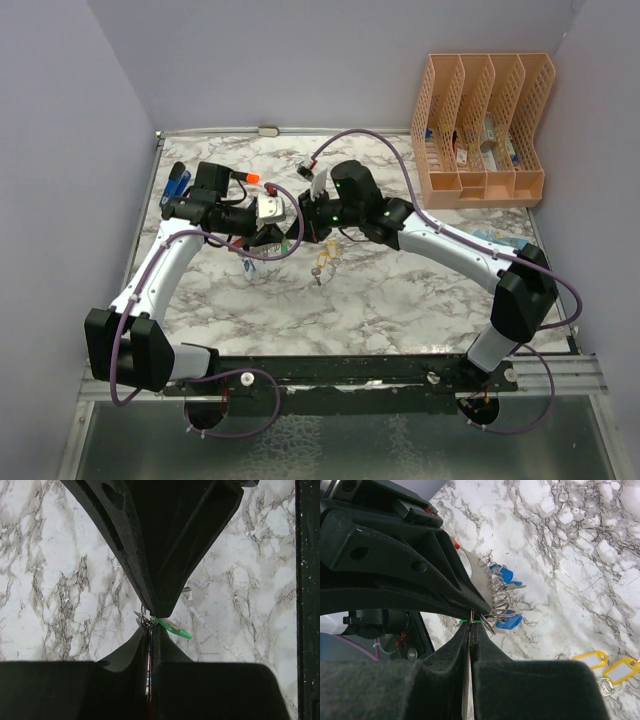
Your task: Put the keys on the keyring
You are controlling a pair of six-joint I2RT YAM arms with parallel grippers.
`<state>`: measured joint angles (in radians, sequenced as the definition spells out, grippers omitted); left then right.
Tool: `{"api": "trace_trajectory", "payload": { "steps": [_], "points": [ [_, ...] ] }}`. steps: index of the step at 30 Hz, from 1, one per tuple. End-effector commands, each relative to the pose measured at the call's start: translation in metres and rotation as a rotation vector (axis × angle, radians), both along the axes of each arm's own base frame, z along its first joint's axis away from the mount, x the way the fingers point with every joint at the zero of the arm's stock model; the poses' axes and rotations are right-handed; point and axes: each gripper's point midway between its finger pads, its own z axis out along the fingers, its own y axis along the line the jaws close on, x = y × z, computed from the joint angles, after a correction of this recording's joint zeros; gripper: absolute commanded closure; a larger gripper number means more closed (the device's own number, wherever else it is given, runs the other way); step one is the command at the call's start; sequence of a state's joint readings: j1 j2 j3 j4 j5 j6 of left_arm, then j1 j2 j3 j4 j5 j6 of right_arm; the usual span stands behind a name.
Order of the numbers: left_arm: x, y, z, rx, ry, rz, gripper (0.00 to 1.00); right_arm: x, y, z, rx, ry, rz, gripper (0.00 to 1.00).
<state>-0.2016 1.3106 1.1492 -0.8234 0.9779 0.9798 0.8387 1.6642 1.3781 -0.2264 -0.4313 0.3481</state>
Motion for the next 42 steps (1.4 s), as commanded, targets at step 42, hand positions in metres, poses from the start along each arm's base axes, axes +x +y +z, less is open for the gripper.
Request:
{"api": "trace_trajectory", "payload": {
  "steps": [42],
  "points": [
    [-0.005, -0.004, 0.031, -0.029, -0.082, -0.032, 1.00, 0.014, -0.024, -0.002, -0.041, 0.026, -0.184, 0.99]
  ]
}}
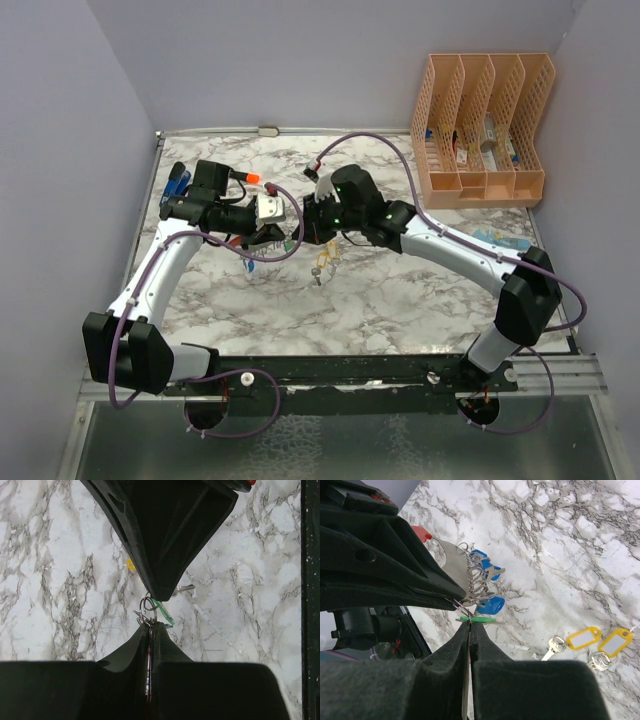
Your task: Put the keys on the keyring
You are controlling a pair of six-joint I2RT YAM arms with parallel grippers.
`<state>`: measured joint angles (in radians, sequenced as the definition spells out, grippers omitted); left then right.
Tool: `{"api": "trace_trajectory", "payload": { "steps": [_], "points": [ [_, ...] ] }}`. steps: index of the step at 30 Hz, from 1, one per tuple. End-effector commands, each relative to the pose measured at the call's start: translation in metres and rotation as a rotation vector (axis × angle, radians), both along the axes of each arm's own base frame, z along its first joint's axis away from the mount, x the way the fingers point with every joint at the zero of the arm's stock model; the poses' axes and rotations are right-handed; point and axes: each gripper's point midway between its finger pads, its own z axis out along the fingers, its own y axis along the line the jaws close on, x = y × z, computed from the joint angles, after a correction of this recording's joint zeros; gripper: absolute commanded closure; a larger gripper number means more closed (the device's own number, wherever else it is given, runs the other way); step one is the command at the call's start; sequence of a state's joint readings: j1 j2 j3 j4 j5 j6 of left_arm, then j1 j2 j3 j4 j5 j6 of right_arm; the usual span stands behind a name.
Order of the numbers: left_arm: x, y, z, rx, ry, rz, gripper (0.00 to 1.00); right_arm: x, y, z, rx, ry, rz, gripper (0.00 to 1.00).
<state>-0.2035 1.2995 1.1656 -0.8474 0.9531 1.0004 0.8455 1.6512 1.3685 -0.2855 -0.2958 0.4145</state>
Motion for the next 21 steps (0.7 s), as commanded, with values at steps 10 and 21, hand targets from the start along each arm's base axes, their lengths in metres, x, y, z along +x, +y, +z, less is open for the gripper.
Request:
{"api": "trace_trajectory", "payload": {
  "steps": [10, 21],
  "points": [
    [-0.009, -0.013, 0.036, -0.091, -0.057, -0.068, 1.00, -0.008, -0.016, 0.011, 0.044, 0.002, 0.006, 0.99],
    [-0.011, -0.018, 0.050, -0.137, -0.071, -0.095, 1.00, -0.024, -0.008, 0.005, 0.108, 0.071, 0.106, 0.99]
  ]
}}
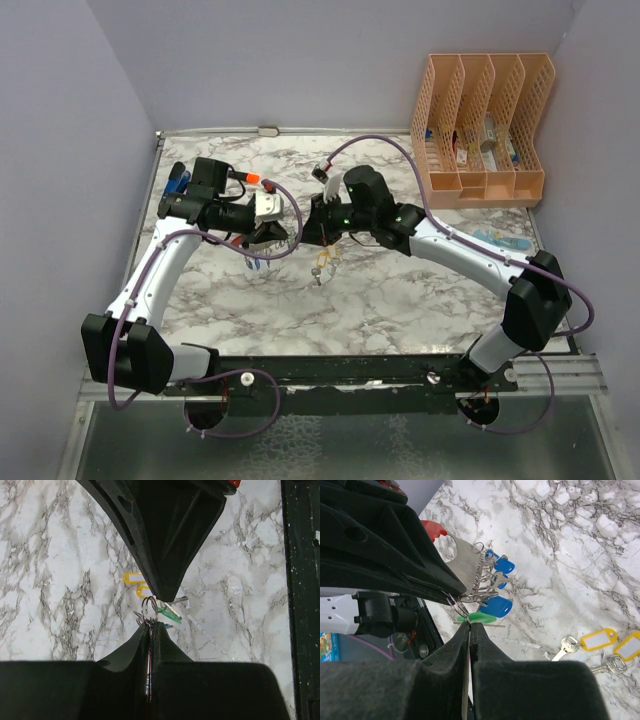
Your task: Put the keys on the keyring
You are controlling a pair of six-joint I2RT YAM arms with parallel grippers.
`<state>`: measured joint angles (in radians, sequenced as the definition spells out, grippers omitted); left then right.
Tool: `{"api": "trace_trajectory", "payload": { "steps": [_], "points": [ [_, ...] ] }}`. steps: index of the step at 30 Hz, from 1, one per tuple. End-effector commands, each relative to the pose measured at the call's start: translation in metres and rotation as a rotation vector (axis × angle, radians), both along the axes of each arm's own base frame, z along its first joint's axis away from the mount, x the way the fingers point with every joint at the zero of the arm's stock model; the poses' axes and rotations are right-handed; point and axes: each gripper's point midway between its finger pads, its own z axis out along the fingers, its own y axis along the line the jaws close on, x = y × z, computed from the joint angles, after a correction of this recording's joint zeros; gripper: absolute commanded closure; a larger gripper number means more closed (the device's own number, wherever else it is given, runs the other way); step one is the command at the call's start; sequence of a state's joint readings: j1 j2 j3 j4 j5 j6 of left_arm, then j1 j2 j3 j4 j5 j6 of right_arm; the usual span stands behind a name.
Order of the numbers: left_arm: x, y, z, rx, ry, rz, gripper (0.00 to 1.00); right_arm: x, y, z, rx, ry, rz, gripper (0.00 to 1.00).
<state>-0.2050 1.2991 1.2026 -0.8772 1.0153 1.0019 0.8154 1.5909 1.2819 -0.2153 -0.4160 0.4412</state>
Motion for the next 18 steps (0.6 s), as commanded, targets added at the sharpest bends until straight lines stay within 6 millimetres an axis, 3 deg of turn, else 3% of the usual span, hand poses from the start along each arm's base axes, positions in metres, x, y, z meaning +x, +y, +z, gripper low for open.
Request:
{"api": "trace_trajectory", "payload": {
  "steps": [1, 8, 18],
  "points": [
    [-0.005, -0.011, 0.034, -0.088, -0.072, -0.060, 1.00, -0.009, 0.000, -0.002, 0.035, 0.040, 0.045, 0.99],
    [-0.003, -0.013, 0.041, -0.106, -0.080, -0.065, 1.00, -0.011, -0.003, -0.009, 0.044, 0.065, 0.035, 0.99],
    [-0.009, -0.015, 0.041, -0.127, -0.065, -0.085, 1.00, -0.015, 0.008, 0.000, 0.121, 0.064, 0.079, 0.99]
  ]
}}
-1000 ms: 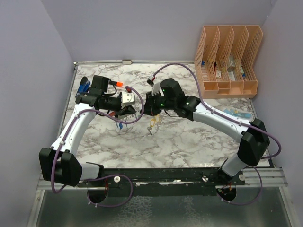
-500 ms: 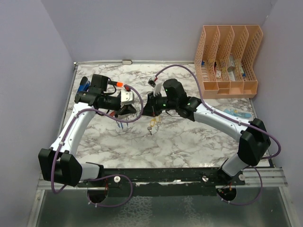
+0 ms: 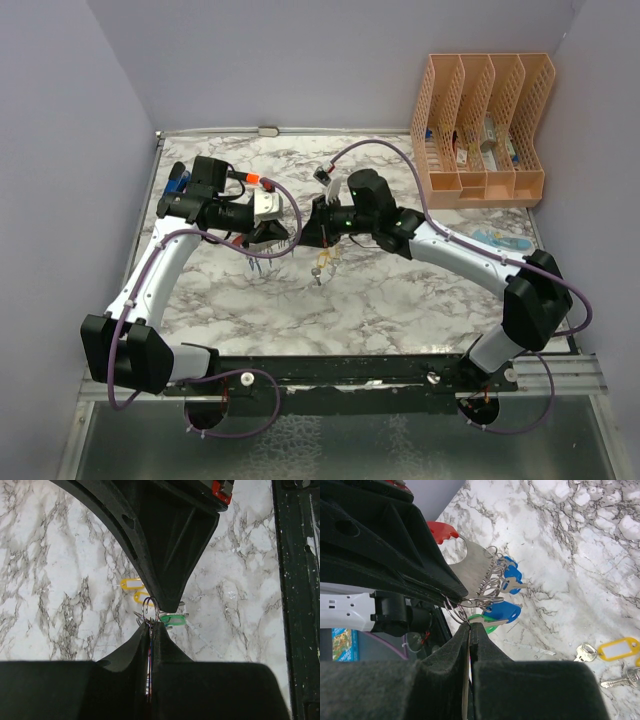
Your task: Put the keys on the keyring
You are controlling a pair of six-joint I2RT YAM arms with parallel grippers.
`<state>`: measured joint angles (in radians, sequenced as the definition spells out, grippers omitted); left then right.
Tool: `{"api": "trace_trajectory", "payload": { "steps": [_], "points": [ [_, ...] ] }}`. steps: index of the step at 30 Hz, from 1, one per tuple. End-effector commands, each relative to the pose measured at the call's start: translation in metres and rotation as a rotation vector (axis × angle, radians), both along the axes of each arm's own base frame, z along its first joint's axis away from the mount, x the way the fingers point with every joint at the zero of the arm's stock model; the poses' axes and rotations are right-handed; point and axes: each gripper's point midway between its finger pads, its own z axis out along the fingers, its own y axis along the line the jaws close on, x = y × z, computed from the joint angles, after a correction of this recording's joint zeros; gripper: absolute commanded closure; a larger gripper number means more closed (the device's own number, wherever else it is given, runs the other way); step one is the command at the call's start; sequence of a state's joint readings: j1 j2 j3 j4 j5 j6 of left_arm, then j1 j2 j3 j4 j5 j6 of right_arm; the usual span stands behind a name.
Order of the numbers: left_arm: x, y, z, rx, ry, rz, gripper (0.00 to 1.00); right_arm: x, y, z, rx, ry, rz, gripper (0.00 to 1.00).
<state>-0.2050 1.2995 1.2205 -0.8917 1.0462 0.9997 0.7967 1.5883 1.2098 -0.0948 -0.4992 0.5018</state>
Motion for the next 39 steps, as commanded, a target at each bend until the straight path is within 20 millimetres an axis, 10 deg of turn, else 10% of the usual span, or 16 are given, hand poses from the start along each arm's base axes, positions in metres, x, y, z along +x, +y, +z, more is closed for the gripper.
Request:
{"api": "trace_trajectory", "payload": {
  "steps": [1, 9, 18, 25, 39],
  "points": [
    [-0.007, -0.012, 0.033, -0.104, -0.067, -0.072, 1.00, -0.010, 0.005, 0.003, 0.051, 0.020, 0.047, 0.99],
    [-0.007, -0.013, 0.032, -0.108, -0.066, -0.079, 1.00, -0.006, 0.005, 0.008, 0.061, 0.000, 0.026, 0.97],
    [-0.006, -0.013, 0.032, -0.110, -0.072, -0.082, 1.00, -0.009, -0.021, 0.014, -0.039, -0.075, -0.007, 0.68],
    [-0.010, -0.015, 0.029, -0.122, -0.056, -0.099, 1.00, -0.008, -0.043, 0.047, -0.049, -0.245, -0.031, 0.69],
    [-0.016, -0.016, 0.026, -0.139, -0.030, -0.110, 1.00, -0.010, -0.016, 0.065, 0.055, -0.423, 0.153, 0.71]
  ]
}}
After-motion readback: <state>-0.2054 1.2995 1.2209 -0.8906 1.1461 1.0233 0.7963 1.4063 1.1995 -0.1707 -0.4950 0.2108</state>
